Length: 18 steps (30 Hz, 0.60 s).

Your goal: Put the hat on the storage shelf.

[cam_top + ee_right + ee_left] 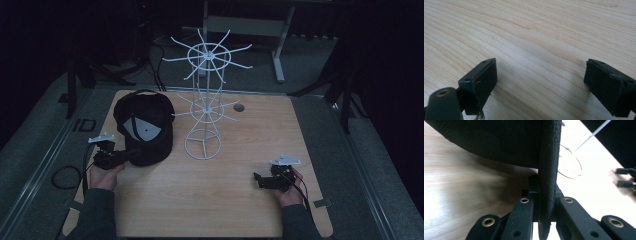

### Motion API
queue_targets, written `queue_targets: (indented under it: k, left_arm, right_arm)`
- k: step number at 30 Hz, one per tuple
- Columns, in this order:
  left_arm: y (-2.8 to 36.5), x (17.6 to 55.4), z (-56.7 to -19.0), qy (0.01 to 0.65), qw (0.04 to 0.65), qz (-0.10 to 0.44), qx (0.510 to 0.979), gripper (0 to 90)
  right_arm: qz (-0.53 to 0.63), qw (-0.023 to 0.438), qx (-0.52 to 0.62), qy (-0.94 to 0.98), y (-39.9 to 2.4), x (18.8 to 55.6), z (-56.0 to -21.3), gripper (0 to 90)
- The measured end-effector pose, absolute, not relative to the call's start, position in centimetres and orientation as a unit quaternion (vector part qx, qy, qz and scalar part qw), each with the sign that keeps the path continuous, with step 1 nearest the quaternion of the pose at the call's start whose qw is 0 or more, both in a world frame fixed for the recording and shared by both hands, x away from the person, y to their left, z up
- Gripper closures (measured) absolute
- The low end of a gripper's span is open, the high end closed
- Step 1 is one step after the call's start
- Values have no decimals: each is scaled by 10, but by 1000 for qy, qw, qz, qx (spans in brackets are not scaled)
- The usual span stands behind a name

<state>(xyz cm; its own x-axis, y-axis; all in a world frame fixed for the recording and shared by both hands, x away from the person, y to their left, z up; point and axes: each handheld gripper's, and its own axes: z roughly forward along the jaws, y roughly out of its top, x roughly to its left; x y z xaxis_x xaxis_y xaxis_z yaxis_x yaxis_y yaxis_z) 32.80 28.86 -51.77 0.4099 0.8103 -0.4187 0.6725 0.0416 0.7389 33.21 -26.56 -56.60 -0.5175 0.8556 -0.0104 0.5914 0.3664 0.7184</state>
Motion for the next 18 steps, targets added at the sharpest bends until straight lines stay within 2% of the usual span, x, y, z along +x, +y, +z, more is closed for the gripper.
queue_targets:
  k: [18]
  left_arm:
    - [287,324,-495,524,481,115,693,869]
  right_arm:
    - [338,196,451,803,-266,332,-566,113]
